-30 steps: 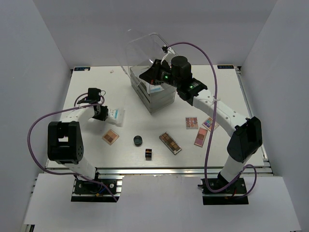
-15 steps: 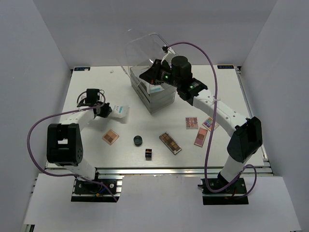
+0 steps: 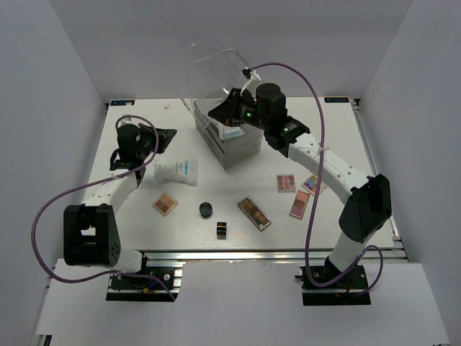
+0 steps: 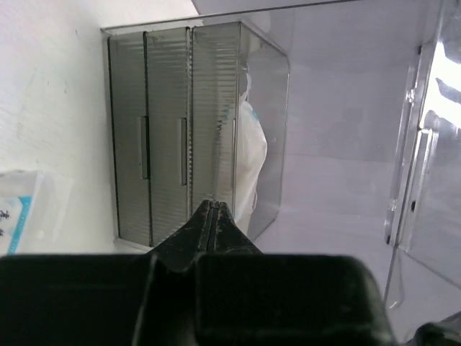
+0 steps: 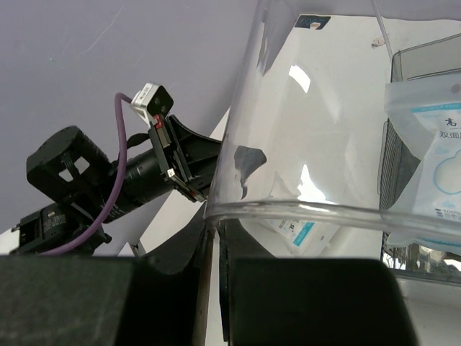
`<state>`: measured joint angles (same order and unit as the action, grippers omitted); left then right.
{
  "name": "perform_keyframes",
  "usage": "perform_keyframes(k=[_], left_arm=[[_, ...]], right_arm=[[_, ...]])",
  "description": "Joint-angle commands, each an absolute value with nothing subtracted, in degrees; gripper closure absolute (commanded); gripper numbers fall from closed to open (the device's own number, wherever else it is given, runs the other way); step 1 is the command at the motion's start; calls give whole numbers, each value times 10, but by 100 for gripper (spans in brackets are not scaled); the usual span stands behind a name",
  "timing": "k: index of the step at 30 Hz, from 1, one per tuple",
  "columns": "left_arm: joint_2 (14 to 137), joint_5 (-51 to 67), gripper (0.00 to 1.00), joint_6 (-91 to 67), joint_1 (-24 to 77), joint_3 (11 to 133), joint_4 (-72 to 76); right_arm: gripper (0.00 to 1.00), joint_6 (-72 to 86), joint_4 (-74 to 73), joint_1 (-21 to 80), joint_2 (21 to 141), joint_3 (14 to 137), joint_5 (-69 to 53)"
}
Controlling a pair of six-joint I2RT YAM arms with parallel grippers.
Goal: Organize the makeup
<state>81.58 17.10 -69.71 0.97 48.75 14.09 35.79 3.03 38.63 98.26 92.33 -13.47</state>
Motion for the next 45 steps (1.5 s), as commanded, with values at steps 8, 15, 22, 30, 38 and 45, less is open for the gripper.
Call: perform_keyframes(k=[8, 15, 22, 30, 38, 45], left_arm=[[847, 102, 2, -641, 8, 590, -214], [915, 89, 2, -667, 18, 607, -246], [991, 68, 2, -664, 30, 677, -320], [1048, 57, 3, -679, 32, 699, -336], [1085, 55, 28, -665, 34, 709, -369], [1047, 72, 87, -669, 34, 705, -333]], right_arm=[[100, 352, 89, 376, 942, 927, -120], [100, 352, 84, 376, 948, 938, -121], [100, 348, 83, 376, 944, 935, -114], [100, 347, 84, 375, 941, 933, -114], [100, 351, 86, 373, 940, 933, -113], [100, 350, 86, 372, 939, 933, -115]])
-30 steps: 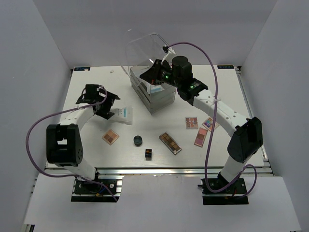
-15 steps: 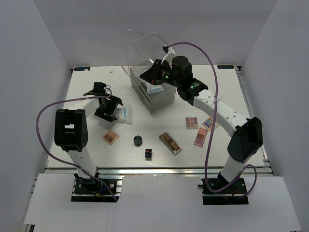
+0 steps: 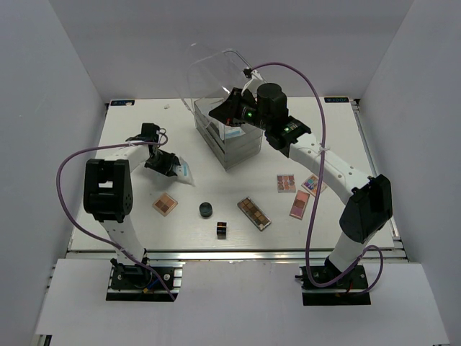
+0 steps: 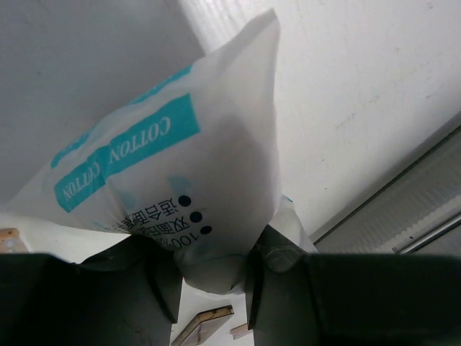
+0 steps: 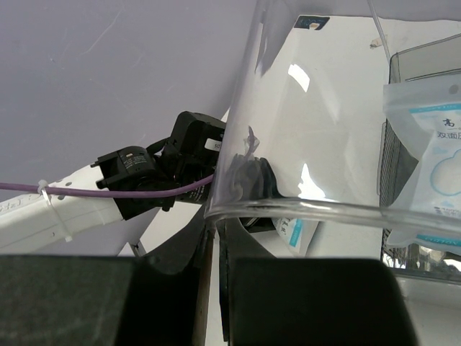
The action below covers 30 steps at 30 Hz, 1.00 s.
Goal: Organize the makeup
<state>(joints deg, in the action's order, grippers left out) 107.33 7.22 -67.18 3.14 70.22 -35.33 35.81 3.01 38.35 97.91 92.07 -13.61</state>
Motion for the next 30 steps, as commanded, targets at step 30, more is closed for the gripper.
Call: perform_keyframes(k=[30], left_arm=[[1123, 323, 69, -874, 117, 763, 478]], right_arm=[[100, 352, 91, 372, 934, 931, -119]])
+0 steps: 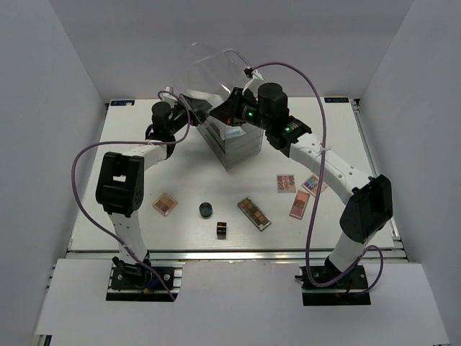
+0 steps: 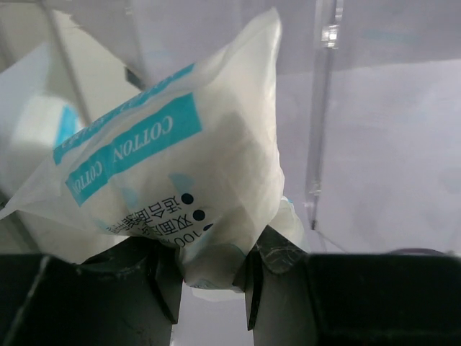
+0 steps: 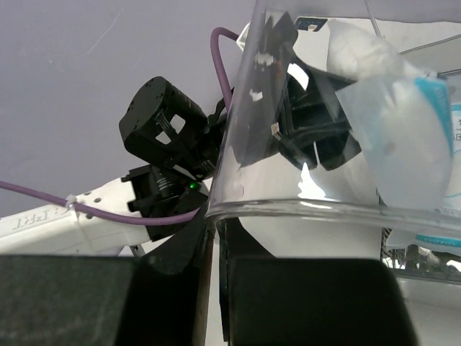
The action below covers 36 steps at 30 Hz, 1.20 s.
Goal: Organize the makeup
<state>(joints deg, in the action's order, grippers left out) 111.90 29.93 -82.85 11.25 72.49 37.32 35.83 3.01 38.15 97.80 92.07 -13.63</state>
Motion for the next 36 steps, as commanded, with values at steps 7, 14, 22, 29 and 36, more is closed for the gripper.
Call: perform_keyframes(k=[7, 14, 22, 29, 36], left_arm=[[1157, 345, 32, -873, 130, 780, 420], [1172, 371, 14, -853, 147, 797, 369], [1152, 374, 23, -829, 149, 794, 332], [1109, 352, 77, -767, 148, 795, 238], [982, 226, 77, -645, 135, 712, 17]], right_arm=[[100, 352, 91, 372, 935, 932, -119], [100, 352, 90, 371, 937, 931, -119], [100, 352, 89, 371, 937, 932, -119], [100, 350, 91, 370, 936, 932, -119], [100, 345, 90, 371, 934, 926, -120]])
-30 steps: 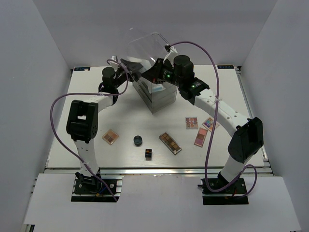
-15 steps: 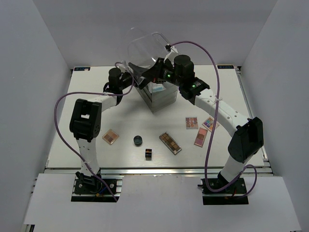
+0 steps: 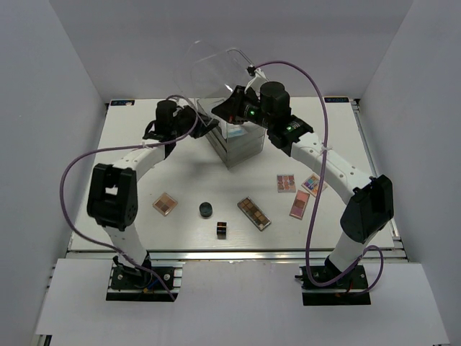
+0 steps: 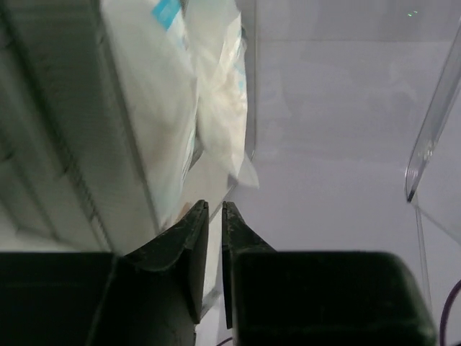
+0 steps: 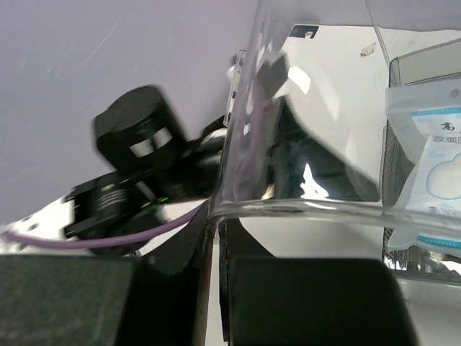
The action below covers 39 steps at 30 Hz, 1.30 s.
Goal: Organize the makeup
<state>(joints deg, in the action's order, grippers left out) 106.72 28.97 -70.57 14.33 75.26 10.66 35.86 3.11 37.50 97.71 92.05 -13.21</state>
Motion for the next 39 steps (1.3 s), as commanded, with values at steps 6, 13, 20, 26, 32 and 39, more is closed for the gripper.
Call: perform_keyframes(k=[6, 13, 20, 26, 32, 39], left_arm=[[876, 215, 55, -682, 94, 587, 90], [892, 242, 41, -707, 89, 597, 172], [933, 246, 40, -736, 89, 652, 251], [904, 243, 38, -761, 89, 621, 352], [890, 237, 38, -773, 88, 596, 381], [887, 207, 41, -749, 76, 604, 286]], right_arm=[[100, 346, 87, 371, 937, 927, -120], [100, 346, 85, 371, 938, 927, -120], [100, 339, 85, 371, 933, 921, -118], [80, 328, 87, 371, 928, 913, -120], [55, 285, 64, 367, 913, 904, -144], [47, 141, -79, 352, 865, 873, -293]])
